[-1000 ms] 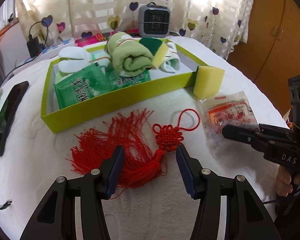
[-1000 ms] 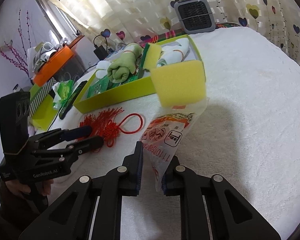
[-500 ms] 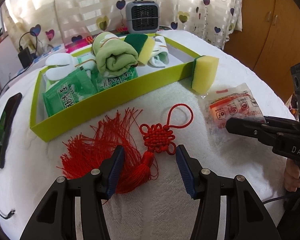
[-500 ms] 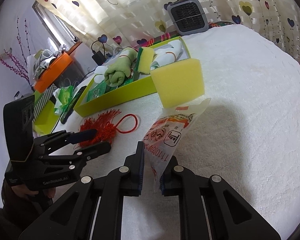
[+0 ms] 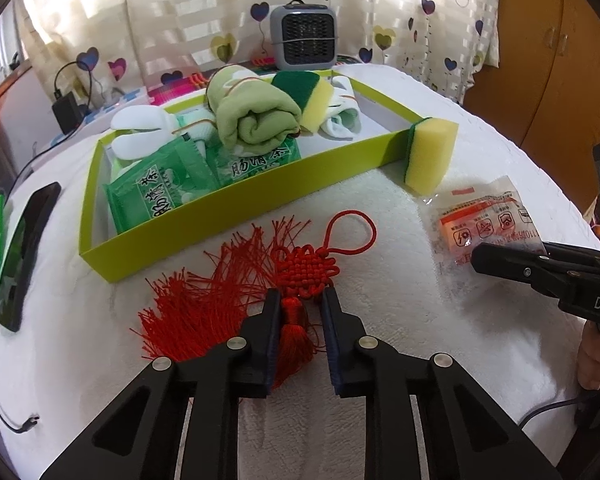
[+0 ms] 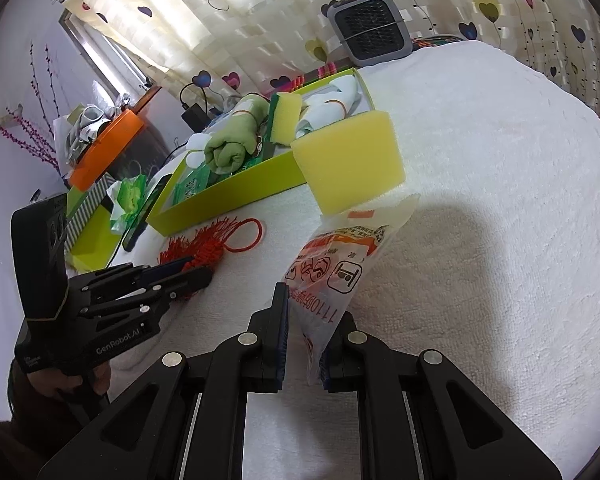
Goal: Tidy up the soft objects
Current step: 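Close the left tool on the red tassel knot while the right tool holds the bag, then carry the red tassel with the left tool while the right tool carries the bag over the box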
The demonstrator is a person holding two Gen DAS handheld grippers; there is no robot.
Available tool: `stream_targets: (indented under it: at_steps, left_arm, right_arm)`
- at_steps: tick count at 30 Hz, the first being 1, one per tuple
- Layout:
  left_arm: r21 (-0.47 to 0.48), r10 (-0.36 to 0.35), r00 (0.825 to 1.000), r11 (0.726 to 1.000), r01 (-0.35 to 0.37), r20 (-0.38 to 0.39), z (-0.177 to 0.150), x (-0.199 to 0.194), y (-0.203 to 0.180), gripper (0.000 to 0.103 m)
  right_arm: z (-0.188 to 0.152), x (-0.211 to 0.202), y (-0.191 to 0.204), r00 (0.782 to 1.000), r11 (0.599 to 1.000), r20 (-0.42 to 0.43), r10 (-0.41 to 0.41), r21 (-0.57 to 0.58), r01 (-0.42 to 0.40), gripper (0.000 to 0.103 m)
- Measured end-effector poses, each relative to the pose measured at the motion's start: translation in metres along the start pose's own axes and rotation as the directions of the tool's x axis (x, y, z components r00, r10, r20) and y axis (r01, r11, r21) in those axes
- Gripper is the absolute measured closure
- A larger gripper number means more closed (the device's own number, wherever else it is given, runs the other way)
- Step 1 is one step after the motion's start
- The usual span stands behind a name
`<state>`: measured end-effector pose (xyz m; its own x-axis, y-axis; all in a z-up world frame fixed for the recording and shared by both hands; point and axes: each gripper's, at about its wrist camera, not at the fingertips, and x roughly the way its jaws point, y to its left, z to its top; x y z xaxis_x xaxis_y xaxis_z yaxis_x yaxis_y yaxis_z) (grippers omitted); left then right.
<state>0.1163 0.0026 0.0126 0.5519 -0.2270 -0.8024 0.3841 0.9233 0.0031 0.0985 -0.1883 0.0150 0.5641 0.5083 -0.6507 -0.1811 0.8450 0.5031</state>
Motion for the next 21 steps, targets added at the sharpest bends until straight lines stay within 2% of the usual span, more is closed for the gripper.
stream_targets:
  at_steps: [7, 21]
  left_arm:
    - [-0.022, 0.0, 1.0, 1.0, 0.0, 0.015, -0.002, -0.004, 0.005, 0.093]
    - [-0.091, -0.017, 0.995, 0.995, 0.026, 0.101, 0.002, -0.035, 0.021, 0.093]
  right_arm:
    - [0.0, 0.0, 0.0, 1.0, 1.0, 0.0, -0.001, 0.0, 0.001, 0.09]
    - [-0.001, -0.004, 0.007, 1.0, 0.999, 0.01, -0.018, -0.038, 0.018, 0.09]
